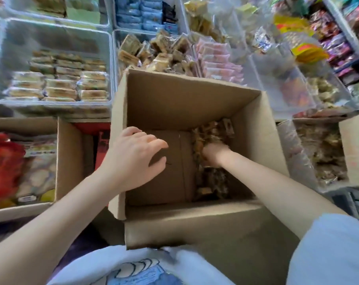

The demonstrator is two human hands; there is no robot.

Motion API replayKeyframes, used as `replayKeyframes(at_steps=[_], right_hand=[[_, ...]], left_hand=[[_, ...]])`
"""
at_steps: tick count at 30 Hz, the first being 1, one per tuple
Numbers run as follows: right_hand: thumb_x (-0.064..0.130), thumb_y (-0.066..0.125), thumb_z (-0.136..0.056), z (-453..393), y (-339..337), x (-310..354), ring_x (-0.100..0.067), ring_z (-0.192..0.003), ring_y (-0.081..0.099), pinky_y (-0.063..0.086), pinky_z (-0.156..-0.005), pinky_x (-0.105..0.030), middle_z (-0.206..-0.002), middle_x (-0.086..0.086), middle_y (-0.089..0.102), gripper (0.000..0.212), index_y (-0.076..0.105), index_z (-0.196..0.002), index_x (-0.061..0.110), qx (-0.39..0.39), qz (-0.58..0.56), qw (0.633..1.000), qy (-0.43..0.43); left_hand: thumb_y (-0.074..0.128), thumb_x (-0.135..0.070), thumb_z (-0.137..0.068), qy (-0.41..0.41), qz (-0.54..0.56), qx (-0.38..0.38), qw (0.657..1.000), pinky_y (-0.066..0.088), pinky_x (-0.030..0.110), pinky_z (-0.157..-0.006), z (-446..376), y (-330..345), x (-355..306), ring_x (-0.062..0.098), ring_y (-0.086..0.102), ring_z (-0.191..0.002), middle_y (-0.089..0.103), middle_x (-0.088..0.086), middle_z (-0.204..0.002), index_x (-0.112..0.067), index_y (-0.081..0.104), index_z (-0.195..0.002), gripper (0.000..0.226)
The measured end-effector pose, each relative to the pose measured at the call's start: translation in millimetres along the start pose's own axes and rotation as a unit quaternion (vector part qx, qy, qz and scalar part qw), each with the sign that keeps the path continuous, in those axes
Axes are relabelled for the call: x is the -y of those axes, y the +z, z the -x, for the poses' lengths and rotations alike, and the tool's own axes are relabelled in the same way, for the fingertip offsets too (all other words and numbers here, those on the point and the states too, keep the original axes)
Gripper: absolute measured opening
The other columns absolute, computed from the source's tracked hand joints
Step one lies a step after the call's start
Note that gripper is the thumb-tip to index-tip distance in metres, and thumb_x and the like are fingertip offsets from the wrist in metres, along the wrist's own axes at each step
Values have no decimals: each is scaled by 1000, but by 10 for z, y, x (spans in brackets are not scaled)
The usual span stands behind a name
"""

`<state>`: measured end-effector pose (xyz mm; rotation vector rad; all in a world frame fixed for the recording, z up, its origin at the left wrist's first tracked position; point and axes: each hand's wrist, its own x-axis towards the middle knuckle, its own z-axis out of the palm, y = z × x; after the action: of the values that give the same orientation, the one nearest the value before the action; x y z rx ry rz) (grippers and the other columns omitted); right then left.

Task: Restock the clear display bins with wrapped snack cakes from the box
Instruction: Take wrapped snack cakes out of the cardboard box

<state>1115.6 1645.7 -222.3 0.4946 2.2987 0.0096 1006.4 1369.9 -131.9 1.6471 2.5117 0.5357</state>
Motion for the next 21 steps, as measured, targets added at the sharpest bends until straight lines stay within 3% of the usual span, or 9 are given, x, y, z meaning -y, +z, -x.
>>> replayKeyframes(at_steps=[2,4,8,10,12,14,17,19,21], right_hand=[[16,52,-100,-124,156,15,-40,-120,57,49,-97,-52,-132,-15,60,33,60,-130,8,52,67,996,19],[3,44,-101,-117,239,41,-40,-116,60,52,-93,-56,-129,-16,62,34,59,-131,6,48,146,988,19],[5,43,-102,-83,266,9,-35,-109,64,54,-86,-48,-123,-14,64,29,59,-126,6,46,202,978,-9],[34,49,-103,-140,159,-41,-28,-103,62,55,-85,-44,-115,-7,64,30,60,-120,12,35,65,997,-29],[45,61,-93,-101,-73,-62,-20,-91,59,52,-71,-33,-102,0,61,37,61,-115,16,32,-184,982,-14],[35,65,-91,43,-321,-27,-13,-74,61,44,-62,-29,-87,3,68,26,64,-106,14,8,-395,918,-27],[31,60,-93,348,-572,85,-12,-68,60,45,-64,-29,-89,-2,71,30,65,-117,13,62,-666,730,-141],[31,56,-92,572,-703,197,-13,-76,60,50,-70,-28,-100,-6,67,40,60,-128,15,110,-729,642,-209],[30,54,-93,770,-803,370,-14,-81,60,50,-74,-29,-104,-8,64,44,56,-135,14,134,-739,603,-270]], left_hand=[[61,-36,-94,-3,0,-22,1000,46,37,-97,10,5,-4,17,73,-92,77,-5,-98,-24,76,-106,23],[58,-36,-92,-15,6,-36,999,46,35,-95,22,6,-5,16,73,-90,77,-5,-95,-24,77,-104,25],[55,-36,-92,-35,18,-51,998,43,33,-96,27,16,-40,16,72,-90,77,-5,-96,-23,77,-102,28],[55,-34,-92,-35,26,-60,997,41,32,-97,23,26,-45,17,72,-91,77,-3,-97,-22,78,-101,27],[56,-32,-91,-44,34,-69,996,39,34,-101,28,31,-37,18,71,-96,76,-2,-100,-21,78,-101,26],[56,-34,-91,-65,26,-72,995,35,40,-109,37,34,-44,21,66,-110,74,-1,-110,-21,76,-104,28],[50,-45,-91,-98,24,-80,992,25,46,-118,57,-1,-73,24,52,-128,66,2,-127,-21,70,-121,43],[45,-53,-90,-136,86,-105,981,21,38,-118,74,-63,-104,20,49,-131,62,0,-133,-22,61,-132,55],[47,-60,-86,-185,204,-136,952,24,24,-112,102,-160,-146,10,52,-125,62,-8,-131,-27,54,-137,61]])
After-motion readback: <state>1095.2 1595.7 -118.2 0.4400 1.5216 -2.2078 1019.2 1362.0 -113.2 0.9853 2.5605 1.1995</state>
